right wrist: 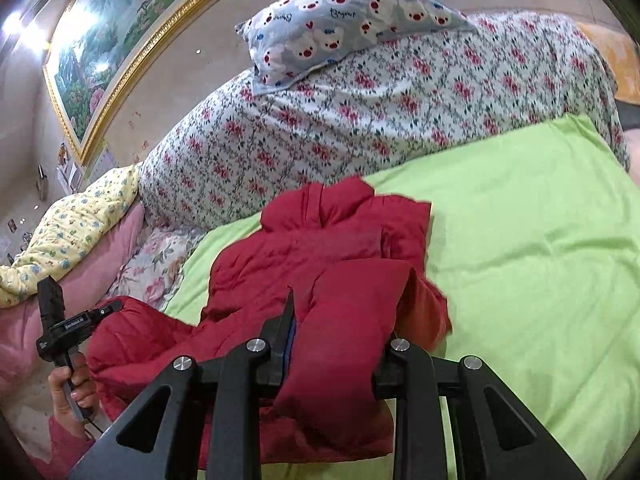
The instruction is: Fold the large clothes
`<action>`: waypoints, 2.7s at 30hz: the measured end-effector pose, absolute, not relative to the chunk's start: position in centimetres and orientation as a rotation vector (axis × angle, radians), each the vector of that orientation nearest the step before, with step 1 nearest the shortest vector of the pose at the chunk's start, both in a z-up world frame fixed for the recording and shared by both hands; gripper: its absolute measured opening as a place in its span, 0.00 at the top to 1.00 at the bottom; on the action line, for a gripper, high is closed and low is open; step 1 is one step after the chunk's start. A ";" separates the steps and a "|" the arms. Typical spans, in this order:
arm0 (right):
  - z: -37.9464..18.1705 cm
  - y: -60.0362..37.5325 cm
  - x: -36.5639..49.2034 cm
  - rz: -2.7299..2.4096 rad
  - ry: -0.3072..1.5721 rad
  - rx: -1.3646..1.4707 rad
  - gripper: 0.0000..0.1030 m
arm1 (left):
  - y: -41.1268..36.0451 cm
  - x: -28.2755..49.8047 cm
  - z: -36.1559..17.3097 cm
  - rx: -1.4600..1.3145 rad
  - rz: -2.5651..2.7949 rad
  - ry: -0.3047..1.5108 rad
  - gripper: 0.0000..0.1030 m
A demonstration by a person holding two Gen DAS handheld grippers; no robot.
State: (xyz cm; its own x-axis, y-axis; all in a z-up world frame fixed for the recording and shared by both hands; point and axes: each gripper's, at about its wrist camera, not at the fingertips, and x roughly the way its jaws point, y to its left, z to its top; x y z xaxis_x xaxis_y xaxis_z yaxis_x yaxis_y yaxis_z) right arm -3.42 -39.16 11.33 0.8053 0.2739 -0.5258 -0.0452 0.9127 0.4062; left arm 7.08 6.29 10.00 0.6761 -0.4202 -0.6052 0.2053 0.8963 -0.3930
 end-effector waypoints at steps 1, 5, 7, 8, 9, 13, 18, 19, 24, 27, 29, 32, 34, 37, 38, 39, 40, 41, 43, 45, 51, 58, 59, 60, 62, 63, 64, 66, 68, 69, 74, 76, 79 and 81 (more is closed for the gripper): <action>11.3 -39.3 -3.0 0.175 0.611 0.390 0.76 | 6.1 7.6 10.1 -0.306 -0.354 0.749 0.85; 11.4 -39.6 -0.5 0.163 0.588 0.384 0.76 | 5.4 9.5 10.3 -0.294 -0.335 0.739 0.85; 11.3 -39.6 0.7 0.152 0.581 0.378 0.76 | 5.0 10.6 10.3 -0.283 -0.321 0.732 0.85; 11.2 -39.6 1.4 0.144 0.580 0.370 0.76 | 4.9 11.2 10.2 -0.281 -0.314 0.729 0.85; 11.1 -39.7 2.1 0.137 0.579 0.364 0.76 | 4.8 11.8 10.1 -0.278 -0.308 0.728 0.85; 10.5 -39.9 5.0 0.110 0.584 0.355 0.75 | 4.1 14.5 9.4 -0.251 -0.277 0.737 0.85; 9.9 -40.1 8.2 0.076 0.588 0.335 0.75 | 3.1 17.9 8.5 -0.219 -0.246 0.747 0.84; 9.8 -40.2 8.8 0.068 0.590 0.335 0.75 | 2.9 18.7 8.1 -0.216 -0.243 0.748 0.84; 8.4 -41.0 11.8 0.020 0.603 0.340 0.75 | 2.8 21.7 6.4 -0.205 -0.212 0.768 0.84; 7.5 -41.6 13.4 -0.002 0.614 0.341 0.75 | 3.1 23.5 5.2 -0.215 -0.199 0.788 0.84; 7.0 -41.8 14.5 -0.011 0.621 0.340 0.75 | 3.1 24.7 4.4 -0.220 -0.193 0.802 0.84; 6.4 -41.8 16.2 -0.024 0.630 0.328 0.75 | 2.7 26.6 3.3 -0.211 -0.174 0.821 0.84; 6.1 -41.8 17.3 -0.034 0.634 0.320 0.75 | 2.4 27.8 2.9 -0.205 -0.162 0.828 0.84; 5.5 -42.1 19.3 -0.046 0.644 0.323 0.74 | 2.1 29.7 2.2 -0.203 -0.149 0.838 0.84; 5.4 -42.2 19.8 -0.049 0.645 0.324 0.74 | 2.0 30.3 1.9 -0.201 -0.144 0.843 0.83; 5.1 -42.3 20.3 -0.052 0.648 0.325 0.74 | 1.8 30.9 1.5 -0.199 -0.139 0.850 0.82; 4.8 -42.4 20.9 -0.055 0.654 0.322 0.74 | 1.7 31.5 1.1 -0.196 -0.135 0.854 0.82; 4.4 -42.4 21.4 -0.059 0.660 0.318 0.74 | 1.6 32.0 0.7 -0.190 -0.131 0.860 0.81; 3.5 -42.3 22.4 -0.066 0.674 0.309 0.74 | 1.3 32.9 -0.2 -0.175 -0.123 0.869 0.81; 2.6 -42.6 23.2 -0.074 0.687 0.314 0.73 | 0.9 33.6 -1.2 -0.164 -0.117 0.874 0.81; 0.9 -42.9 24.9 -0.084 0.705 0.324 0.72 | 0.8 35.5 -2.8 -0.189 -0.110 0.895 0.79; -0.2 -42.7 27.2 -0.111 0.729 0.311 0.72 | 1.1 36.3 -2.9 -0.211 -0.117 0.894 0.76; -0.3 -42.7 27.3 -0.114 0.729 0.314 0.72 | 1.3 36.1 -2.9 -0.219 -0.129 0.889 0.75; -0.4 -42.7 27.4 -0.115 0.729 0.319 0.71 | 1.5 36.0 -2.8 -0.228 -0.135 0.885 0.72; -0.5 -42.8 27.4 -0.117 0.728 0.319 0.71 | 2.0 35.4 -2.4 -0.246 -0.136 0.892 0.68; -0.5 -42.7 27.4 -0.117 0.726 0.317 0.71 | 2.2 35.0 -2.0 -0.253 -0.129 0.892 0.63; -0.5 -42.7 27.3 -0.117 0.725 0.315 0.71 | 2.4 34.5 -1.5 -0.252 -0.123 0.883 0.60; -0.6 -42.8 27.3 -0.115 0.723 0.316 0.71 | 2.7 32.7 0.0 -0.232 -0.110 0.846 0.53; -0.6 -42.8 27.4 -0.115 0.723 0.318 0.71 | 2.9 31.0 1.2 -0.230 -0.121 0.821 0.53; -0.7 -42.8 27.4 -0.117 0.724 0.316 0.71 | 3.0 30.4 1.6 -0.235 -0.129 0.813 0.53; -0.7 -42.7 27.6 -0.125 0.730 0.312 0.70 | 2.0 25.7 3.8 -0.223 -0.211 0.780 0.53; -0.7 -42.7 27.7 -0.126 0.732 0.309 0.70 | 0.4 24.3 3.8 -0.188 -0.251 0.786 0.53; -0.6 -42.6 27.8 -0.126 0.734 0.304 0.69 | -2.9 22.2 3.1 -0.123 -0.319 0.830 0.53; -0.4 -42.6 27.7 -0.124 0.733 0.303 0.69 | -5.4 21.4 2.0 -0.057 -0.333 0.866 0.53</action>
